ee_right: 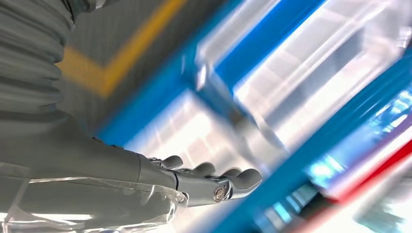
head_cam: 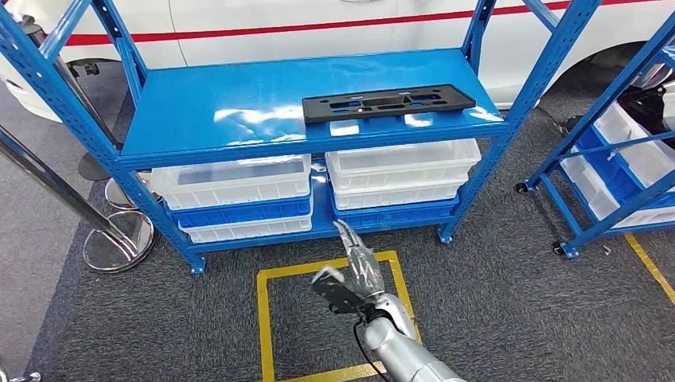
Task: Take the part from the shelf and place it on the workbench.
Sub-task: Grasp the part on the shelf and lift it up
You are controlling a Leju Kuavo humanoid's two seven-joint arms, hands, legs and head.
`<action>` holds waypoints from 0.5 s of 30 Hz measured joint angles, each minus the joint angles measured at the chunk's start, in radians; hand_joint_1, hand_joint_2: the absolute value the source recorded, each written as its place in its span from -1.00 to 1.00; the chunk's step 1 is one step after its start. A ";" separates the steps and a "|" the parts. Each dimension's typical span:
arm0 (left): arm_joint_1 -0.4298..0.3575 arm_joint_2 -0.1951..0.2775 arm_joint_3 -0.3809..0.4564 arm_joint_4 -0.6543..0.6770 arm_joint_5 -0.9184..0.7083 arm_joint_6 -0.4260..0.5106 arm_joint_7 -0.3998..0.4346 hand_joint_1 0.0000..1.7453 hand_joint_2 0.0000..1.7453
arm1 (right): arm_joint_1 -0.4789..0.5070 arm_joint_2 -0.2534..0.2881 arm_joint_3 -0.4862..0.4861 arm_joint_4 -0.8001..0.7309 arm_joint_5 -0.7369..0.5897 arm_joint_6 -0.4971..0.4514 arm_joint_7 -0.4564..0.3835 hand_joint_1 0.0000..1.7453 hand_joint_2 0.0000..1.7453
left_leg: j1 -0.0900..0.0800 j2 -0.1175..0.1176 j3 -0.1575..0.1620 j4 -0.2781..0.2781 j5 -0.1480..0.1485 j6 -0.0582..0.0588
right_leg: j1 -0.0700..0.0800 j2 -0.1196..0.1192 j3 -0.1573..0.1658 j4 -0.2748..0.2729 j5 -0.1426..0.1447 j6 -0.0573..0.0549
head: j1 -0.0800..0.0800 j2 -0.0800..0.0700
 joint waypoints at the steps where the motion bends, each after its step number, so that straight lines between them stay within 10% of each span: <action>1: -0.001 0.000 -0.001 0.000 -0.005 -0.001 0.003 -1.00 -1.00 | -0.008 0.004 0.041 -0.005 0.061 -0.043 0.027 -1.00 1.00 | 0.000 -0.001 0.001 0.002 -0.002 -0.002 | 0.000 0.000 0.025 -0.057 0.039 -0.003 | 0.000 0.000; 5: -0.012 -0.001 -0.005 0.000 -0.012 -0.003 0.011 -1.00 -1.00 | -0.031 0.015 0.151 -0.022 0.133 -0.086 0.066 -1.00 1.00 | -0.005 -0.002 -0.005 0.011 -0.009 -0.019 | 0.008 -0.001 0.100 -0.235 0.100 -0.022 | -0.001 0.000; 9: -0.019 -0.001 -0.012 0.000 -0.036 -0.012 0.012 -1.00 -1.00 | -0.017 0.015 0.182 -0.089 0.373 -0.094 0.220 -1.00 1.00 | -0.001 -0.003 -0.018 0.038 -0.032 -0.040 | 0.005 0.000 0.105 -0.253 0.106 -0.045 | -0.001 0.000; 13: -0.038 -0.002 -0.030 0.000 -0.062 -0.035 0.004 -1.00 -1.00 | 0.001 -0.013 0.221 -0.206 0.916 -0.099 0.491 -1.00 1.00 | 0.002 -0.003 -0.123 0.260 -0.129 -0.053 | 0.006 -0.002 0.108 -0.256 0.107 -0.056 | -0.001 0.000; 15: -0.043 -0.002 -0.036 0.000 -0.066 -0.046 0.001 -1.00 -1.00 | 0.012 -0.036 0.249 -0.248 0.961 -0.099 0.566 -1.00 1.00 | 0.003 -0.003 -0.132 0.270 -0.104 -0.055 | 0.006 -0.001 0.109 -0.253 0.105 -0.056 | -0.001 0.000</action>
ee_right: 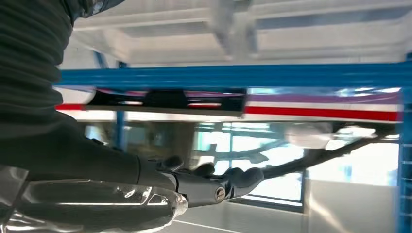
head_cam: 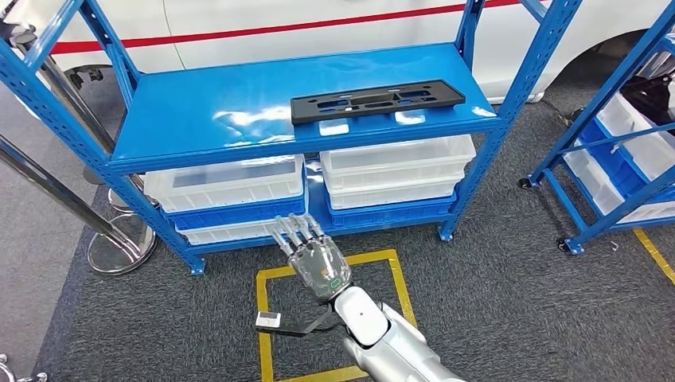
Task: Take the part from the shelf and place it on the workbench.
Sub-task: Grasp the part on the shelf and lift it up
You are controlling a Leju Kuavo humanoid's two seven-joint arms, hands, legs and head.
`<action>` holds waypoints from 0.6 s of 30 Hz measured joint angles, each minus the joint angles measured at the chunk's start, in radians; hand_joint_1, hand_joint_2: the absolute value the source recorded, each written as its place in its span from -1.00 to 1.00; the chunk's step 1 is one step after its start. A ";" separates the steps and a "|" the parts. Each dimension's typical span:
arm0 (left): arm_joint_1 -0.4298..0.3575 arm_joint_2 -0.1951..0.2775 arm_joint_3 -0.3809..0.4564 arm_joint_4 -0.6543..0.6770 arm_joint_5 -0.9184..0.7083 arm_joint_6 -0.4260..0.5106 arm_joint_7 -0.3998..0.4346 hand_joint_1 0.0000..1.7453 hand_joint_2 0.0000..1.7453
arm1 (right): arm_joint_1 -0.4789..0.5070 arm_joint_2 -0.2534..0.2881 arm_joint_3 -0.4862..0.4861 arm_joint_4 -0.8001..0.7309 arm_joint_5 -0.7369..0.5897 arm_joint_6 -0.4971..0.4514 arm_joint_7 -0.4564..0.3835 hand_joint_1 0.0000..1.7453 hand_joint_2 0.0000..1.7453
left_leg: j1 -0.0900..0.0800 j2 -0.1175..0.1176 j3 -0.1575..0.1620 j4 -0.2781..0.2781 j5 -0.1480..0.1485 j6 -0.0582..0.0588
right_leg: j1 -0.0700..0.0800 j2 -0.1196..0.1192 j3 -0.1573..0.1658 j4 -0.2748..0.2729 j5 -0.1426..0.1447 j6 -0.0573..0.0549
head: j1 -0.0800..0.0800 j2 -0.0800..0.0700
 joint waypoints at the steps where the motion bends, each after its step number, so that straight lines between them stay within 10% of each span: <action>1: -0.001 0.000 -0.002 0.000 -0.003 -0.005 0.000 -1.00 -1.00 | 0.003 -0.011 0.011 -0.022 -0.002 0.000 0.037 -1.00 1.00 | 0.000 0.000 0.021 -0.049 0.036 0.002 | 0.000 0.002 0.000 0.002 -0.001 0.001 | 0.000 0.000; 4: -0.002 -0.001 -0.007 0.000 -0.015 -0.015 0.009 -1.00 -1.00 | -0.001 -0.040 0.027 -0.062 -0.004 0.000 0.121 -1.00 1.00 | -0.002 -0.002 0.095 -0.220 0.106 0.014 | 0.003 0.008 -0.002 0.010 -0.006 0.012 | 0.000 0.000; 9: 0.002 -0.006 -0.015 0.000 -0.033 -0.032 0.023 -1.00 -1.00 | -0.028 -0.073 0.010 -0.043 -0.006 0.000 0.193 -1.00 1.00 | -0.001 -0.005 0.108 -0.258 0.112 0.040 | 0.005 0.007 -0.015 0.029 -0.020 0.040 | 0.001 0.000; 14: 0.003 -0.007 -0.023 0.000 -0.050 -0.042 0.033 -1.00 -1.00 | -0.043 -0.096 -0.058 -0.014 -0.006 0.000 0.206 -1.00 1.00 | 0.000 -0.003 0.108 -0.263 0.116 0.057 | 0.000 0.004 -0.140 0.285 -0.134 0.056 | 0.001 0.000; 18: 0.001 -0.009 -0.029 0.000 -0.060 -0.045 0.035 -1.00 -1.00 | -0.056 -0.104 -0.118 0.002 -0.006 0.000 0.220 -1.00 1.00 | -0.002 -0.005 0.109 -0.255 0.111 0.051 | -0.003 0.001 -0.063 0.116 -0.024 0.049 | 0.001 0.000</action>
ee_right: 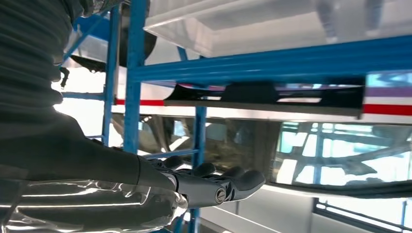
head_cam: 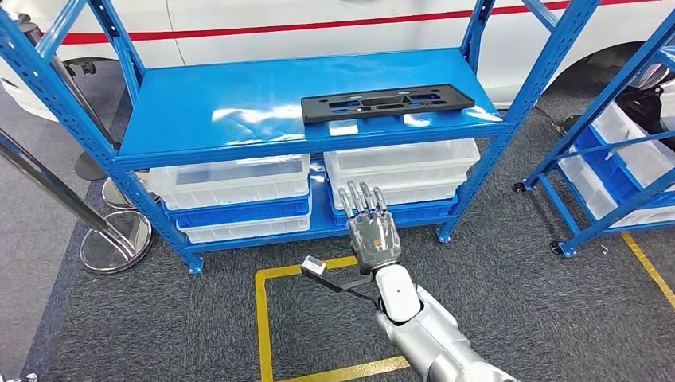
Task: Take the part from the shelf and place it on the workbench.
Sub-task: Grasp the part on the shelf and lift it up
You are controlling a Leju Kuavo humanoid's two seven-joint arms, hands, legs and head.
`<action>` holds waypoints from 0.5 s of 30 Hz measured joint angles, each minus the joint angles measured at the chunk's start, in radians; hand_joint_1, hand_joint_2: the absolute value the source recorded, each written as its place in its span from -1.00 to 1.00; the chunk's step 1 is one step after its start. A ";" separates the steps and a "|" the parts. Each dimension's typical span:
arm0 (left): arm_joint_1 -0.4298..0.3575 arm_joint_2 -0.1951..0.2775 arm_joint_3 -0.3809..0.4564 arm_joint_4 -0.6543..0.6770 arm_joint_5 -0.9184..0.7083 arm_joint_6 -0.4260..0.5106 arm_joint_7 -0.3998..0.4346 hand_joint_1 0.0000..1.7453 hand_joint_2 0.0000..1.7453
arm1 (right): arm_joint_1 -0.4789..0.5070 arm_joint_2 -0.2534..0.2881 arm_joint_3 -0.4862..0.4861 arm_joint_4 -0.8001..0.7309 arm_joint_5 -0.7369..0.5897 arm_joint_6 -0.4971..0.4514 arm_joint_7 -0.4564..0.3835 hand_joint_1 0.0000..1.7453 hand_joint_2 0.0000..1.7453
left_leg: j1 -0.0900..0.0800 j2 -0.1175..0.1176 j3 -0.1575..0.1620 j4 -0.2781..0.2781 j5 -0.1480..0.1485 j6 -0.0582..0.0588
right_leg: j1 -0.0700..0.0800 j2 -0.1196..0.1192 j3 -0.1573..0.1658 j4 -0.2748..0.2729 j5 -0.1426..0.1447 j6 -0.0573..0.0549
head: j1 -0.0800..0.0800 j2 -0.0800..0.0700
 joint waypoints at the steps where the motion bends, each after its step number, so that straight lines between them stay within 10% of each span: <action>1: -0.001 0.000 -0.001 0.000 0.000 0.000 0.000 -1.00 -1.00 | -0.005 -0.001 -0.011 0.002 0.000 0.000 0.001 -1.00 1.00 | -0.002 0.000 -0.001 0.003 -0.002 -0.004 | 0.001 0.000 0.027 -0.059 0.022 -0.004 | 0.000 0.000; 7: -0.004 -0.001 -0.005 0.000 -0.003 0.000 0.000 -1.00 -1.00 | -0.015 -0.003 -0.038 0.012 0.000 0.000 0.000 -1.00 1.00 | -0.001 0.000 -0.018 0.037 -0.031 -0.033 | 0.000 0.000 0.050 -0.117 0.035 -0.033 | -0.001 0.000; 11: -0.006 -0.001 -0.008 0.000 -0.013 -0.008 -0.004 -1.00 -1.00 | -0.017 -0.002 -0.057 0.015 0.001 0.000 -0.011 -1.00 1.00 | 0.002 0.000 -0.121 0.261 -0.129 -0.047 | -0.001 -0.003 0.052 -0.118 0.034 -0.043 | -0.001 0.000; 13: -0.008 -0.001 -0.010 0.000 -0.017 -0.012 -0.005 -1.00 -1.00 | -0.018 -0.003 -0.072 0.017 0.001 0.000 -0.013 -1.00 1.00 | 0.002 0.000 -0.122 0.255 -0.099 -0.048 | -0.001 -0.001 0.054 -0.115 0.032 -0.043 | -0.001 0.000; 15: -0.014 -0.001 -0.012 0.000 -0.023 -0.014 -0.004 -1.00 -1.00 | -0.020 -0.003 -0.089 0.018 0.001 0.000 -0.013 -1.00 1.00 | 0.002 0.000 -0.063 0.127 -0.030 -0.041 | -0.001 0.000 0.057 -0.113 0.028 -0.039 | -0.001 0.000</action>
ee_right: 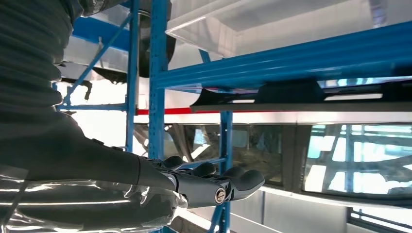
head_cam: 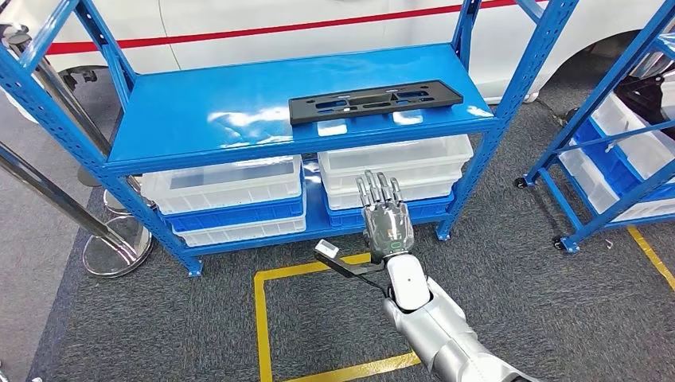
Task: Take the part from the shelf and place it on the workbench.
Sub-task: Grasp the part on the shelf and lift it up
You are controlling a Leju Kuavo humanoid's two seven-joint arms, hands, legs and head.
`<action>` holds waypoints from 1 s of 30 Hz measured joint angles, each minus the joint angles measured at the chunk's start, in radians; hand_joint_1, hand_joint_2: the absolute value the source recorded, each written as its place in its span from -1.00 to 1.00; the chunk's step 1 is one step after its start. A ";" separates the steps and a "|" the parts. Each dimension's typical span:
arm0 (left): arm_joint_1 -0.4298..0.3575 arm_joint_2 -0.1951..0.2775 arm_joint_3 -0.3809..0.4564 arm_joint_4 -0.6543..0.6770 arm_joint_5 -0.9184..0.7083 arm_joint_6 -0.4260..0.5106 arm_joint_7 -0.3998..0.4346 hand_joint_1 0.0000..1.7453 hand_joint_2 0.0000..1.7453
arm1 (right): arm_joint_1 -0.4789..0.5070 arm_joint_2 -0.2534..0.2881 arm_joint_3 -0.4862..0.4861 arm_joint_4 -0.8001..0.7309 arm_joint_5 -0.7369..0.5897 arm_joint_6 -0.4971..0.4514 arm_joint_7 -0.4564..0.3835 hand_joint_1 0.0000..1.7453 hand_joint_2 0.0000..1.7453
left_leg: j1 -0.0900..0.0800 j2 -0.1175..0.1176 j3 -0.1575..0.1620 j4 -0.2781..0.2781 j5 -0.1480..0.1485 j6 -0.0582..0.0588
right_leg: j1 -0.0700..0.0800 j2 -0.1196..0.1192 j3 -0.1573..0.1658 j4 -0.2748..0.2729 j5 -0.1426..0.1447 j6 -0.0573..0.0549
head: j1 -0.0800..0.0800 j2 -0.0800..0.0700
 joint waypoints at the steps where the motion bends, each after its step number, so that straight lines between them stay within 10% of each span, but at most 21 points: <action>1: -0.003 0.000 -0.001 0.000 -0.004 -0.001 0.001 -1.00 -1.00 | -0.001 -0.001 -0.009 0.000 0.000 0.000 0.000 -1.00 1.00 | -0.002 -0.001 0.029 -0.062 0.021 0.004 | 0.002 0.001 0.000 0.002 -0.002 0.004 | 0.000 0.000; 7: -0.010 -0.003 -0.009 0.000 -0.020 -0.007 0.010 -1.00 -1.00 | -0.007 -0.017 -0.068 -0.005 0.000 0.000 0.002 -1.00 1.00 | -0.002 -0.003 0.059 -0.132 0.035 0.035 | 0.004 -0.001 -0.014 0.029 -0.022 0.034 | 0.000 0.000; 12: -0.011 -0.010 -0.013 0.000 -0.030 -0.015 0.008 -1.00 -1.00 | -0.004 -0.034 -0.114 -0.006 0.000 0.000 -0.008 -1.00 1.00 | -0.003 -0.003 0.064 -0.134 0.030 0.051 | -0.002 -0.001 -0.141 0.269 -0.111 0.047 | 0.001 0.000; 17: -0.013 -0.018 -0.014 0.000 -0.039 -0.016 0.006 -1.00 -1.00 | -0.001 -0.041 -0.148 -0.026 0.000 0.000 -0.031 -1.00 1.00 | -0.007 -0.004 0.077 -0.125 0.011 0.037 | 0.002 -0.003 -0.040 0.035 0.018 0.035 | 0.000 0.000; 22: -0.016 -0.023 -0.014 0.000 -0.041 -0.015 0.006 -1.00 -1.00 | 0.008 -0.043 -0.173 -0.057 0.000 0.000 -0.040 -1.00 1.00 | -0.009 -0.003 0.076 -0.108 -0.010 0.012 | 0.000 -0.002 -0.017 0.001 0.008 0.010 | 0.000 0.000; 26: -0.016 -0.023 -0.014 0.000 -0.041 -0.014 0.006 -1.00 -1.00 | 0.013 -0.043 -0.179 -0.066 0.000 0.000 -0.042 -1.00 1.00 | -0.005 -0.003 -0.049 0.125 -0.097 -0.003 | -0.001 -0.002 0.006 -0.004 -0.008 -0.007 | 0.000 0.000; 28: -0.013 -0.023 -0.014 0.000 -0.043 -0.014 0.008 -1.00 -1.00 | 0.019 -0.043 -0.183 -0.067 0.000 0.000 -0.043 -1.00 1.00 | -0.004 -0.003 -0.085 0.158 -0.073 -0.004 | 0.001 -0.001 0.021 -0.003 -0.020 -0.007 | 0.000 0.000; 30: -0.013 -0.023 -0.014 0.000 -0.046 -0.014 0.009 -1.00 -1.00 | 0.021 -0.043 -0.189 -0.068 0.000 0.000 -0.044 -1.00 1.00 | -0.005 -0.003 -0.049 0.046 0.015 0.004 | 0.001 0.001 0.042 -0.004 -0.035 -0.003 | 0.000 0.000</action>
